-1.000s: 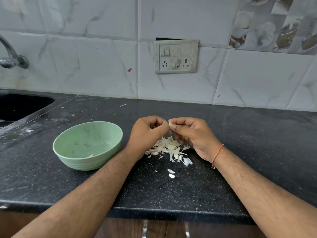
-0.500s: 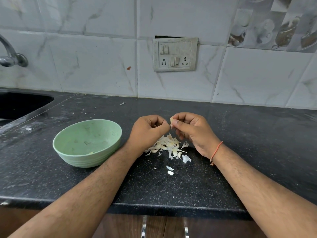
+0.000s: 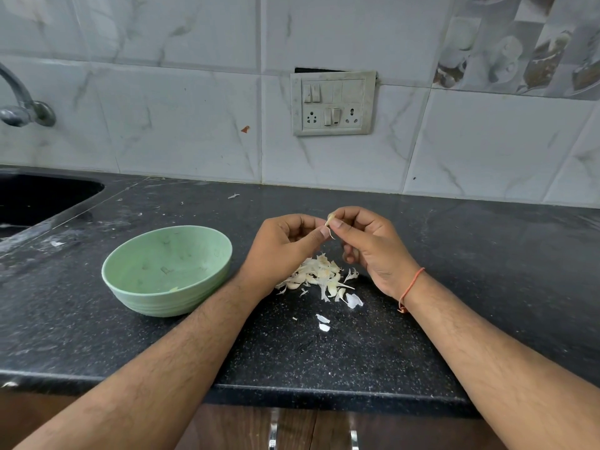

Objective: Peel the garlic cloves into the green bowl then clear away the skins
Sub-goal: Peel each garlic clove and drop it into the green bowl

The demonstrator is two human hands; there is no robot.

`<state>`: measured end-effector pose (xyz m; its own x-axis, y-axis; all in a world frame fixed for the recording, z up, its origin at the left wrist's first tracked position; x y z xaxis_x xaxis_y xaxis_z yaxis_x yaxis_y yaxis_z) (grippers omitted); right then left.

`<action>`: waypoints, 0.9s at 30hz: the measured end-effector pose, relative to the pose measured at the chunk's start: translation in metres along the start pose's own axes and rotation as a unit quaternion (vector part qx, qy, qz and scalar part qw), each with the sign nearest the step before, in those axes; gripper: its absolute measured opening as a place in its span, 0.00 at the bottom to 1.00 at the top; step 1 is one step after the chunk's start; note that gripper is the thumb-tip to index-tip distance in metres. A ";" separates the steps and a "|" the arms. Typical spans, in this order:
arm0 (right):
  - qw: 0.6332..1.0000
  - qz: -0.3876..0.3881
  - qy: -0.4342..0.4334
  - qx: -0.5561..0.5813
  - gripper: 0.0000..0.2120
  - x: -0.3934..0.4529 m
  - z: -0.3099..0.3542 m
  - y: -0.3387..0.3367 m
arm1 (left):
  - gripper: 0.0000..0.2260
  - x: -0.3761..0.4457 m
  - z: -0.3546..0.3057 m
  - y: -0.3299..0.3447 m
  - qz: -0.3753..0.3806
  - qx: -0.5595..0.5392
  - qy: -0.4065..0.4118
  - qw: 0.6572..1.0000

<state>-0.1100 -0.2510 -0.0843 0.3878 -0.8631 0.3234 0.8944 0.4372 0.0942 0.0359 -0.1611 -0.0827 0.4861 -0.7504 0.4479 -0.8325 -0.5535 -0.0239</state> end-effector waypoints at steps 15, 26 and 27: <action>1.000 -0.015 -0.017 -0.018 0.09 -0.006 0.008 0.001 | 0.03 0.002 0.005 -0.001 0.012 0.023 0.033 0.999; 0.986 0.026 0.135 0.097 0.04 -0.013 -0.006 0.012 | 0.04 -0.002 -0.002 0.006 0.038 -0.059 0.006 0.997; 0.984 0.029 0.141 0.101 0.04 -0.013 -0.007 0.012 | 0.04 -0.003 -0.003 0.007 0.042 -0.066 0.004 0.997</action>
<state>-0.1028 -0.2360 -0.0941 0.5084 -0.8588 0.0624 0.8178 0.5043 0.2773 0.0281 -0.1615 -0.0815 0.4107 -0.7895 0.4561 -0.8986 -0.4351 0.0561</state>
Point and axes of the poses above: each hand's wrist, its own x-axis towards the middle knuckle, its own y-axis out of the palm, z = x × y, the point moved 9 cm from there along x, towards the middle knuckle, and after that the axes turned 12 degrees about -z, right-handed, at the moved point
